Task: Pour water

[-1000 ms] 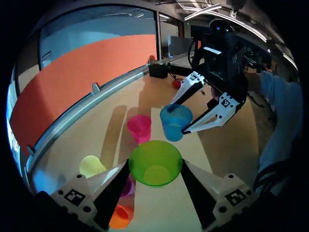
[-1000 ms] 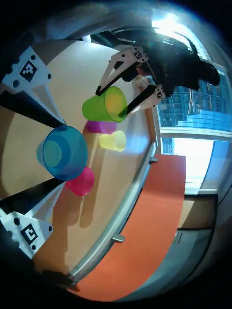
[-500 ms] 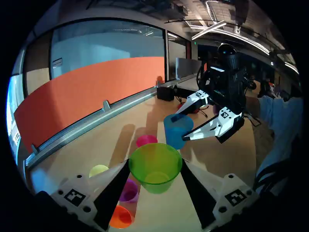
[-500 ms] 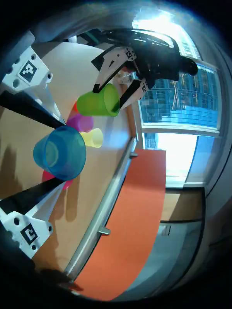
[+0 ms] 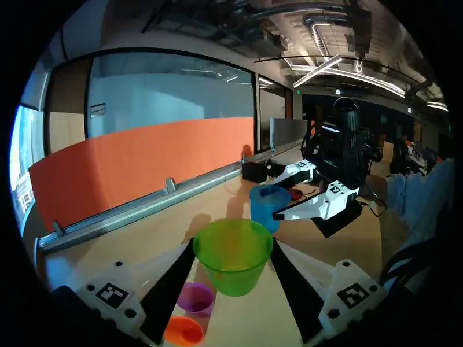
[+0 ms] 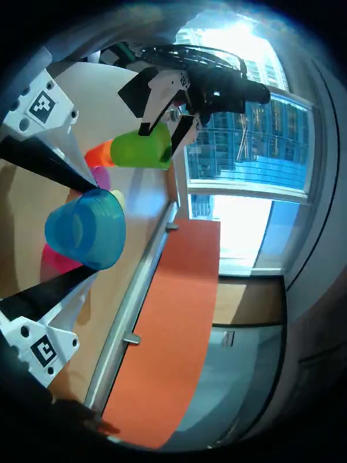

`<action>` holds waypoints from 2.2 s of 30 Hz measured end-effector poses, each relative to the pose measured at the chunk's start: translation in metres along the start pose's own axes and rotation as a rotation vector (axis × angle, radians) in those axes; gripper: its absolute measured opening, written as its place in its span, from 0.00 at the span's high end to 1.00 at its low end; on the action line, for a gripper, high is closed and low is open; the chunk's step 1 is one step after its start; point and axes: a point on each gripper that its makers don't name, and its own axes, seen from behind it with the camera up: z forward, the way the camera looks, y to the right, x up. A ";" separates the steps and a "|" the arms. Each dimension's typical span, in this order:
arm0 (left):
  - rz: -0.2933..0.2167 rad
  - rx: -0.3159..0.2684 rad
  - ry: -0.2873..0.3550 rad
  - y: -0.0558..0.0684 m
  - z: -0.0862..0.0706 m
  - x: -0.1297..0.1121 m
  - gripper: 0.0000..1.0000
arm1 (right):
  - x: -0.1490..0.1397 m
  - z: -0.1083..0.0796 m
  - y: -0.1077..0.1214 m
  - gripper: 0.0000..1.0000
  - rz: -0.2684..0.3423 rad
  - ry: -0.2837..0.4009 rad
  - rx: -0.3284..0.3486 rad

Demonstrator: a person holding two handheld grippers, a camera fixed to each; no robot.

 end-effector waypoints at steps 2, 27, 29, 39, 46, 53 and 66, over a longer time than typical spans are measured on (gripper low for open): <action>0.000 0.006 0.025 -0.001 -0.004 0.006 0.10 | 0.006 -0.001 0.000 0.09 -0.001 0.017 -0.003; -0.012 -0.001 0.170 0.000 -0.028 0.031 0.10 | 0.041 -0.003 -0.017 0.09 -0.037 0.083 0.013; -0.016 -0.003 0.179 0.001 -0.028 0.031 0.10 | 0.043 -0.003 -0.018 0.09 -0.038 0.085 0.015; -0.022 -0.017 0.200 0.003 -0.030 0.022 0.10 | 0.052 -0.001 -0.026 0.09 -0.050 0.091 0.037; -0.001 -0.012 0.204 0.005 -0.031 0.016 0.10 | 0.060 0.003 -0.030 0.09 -0.056 0.104 0.051; 0.012 -0.015 0.213 0.007 -0.032 0.013 0.10 | 0.072 0.005 -0.031 0.09 -0.052 0.127 0.058; 0.054 -0.024 0.201 0.012 -0.030 0.005 0.10 | 0.089 0.005 -0.031 0.09 -0.084 0.156 0.065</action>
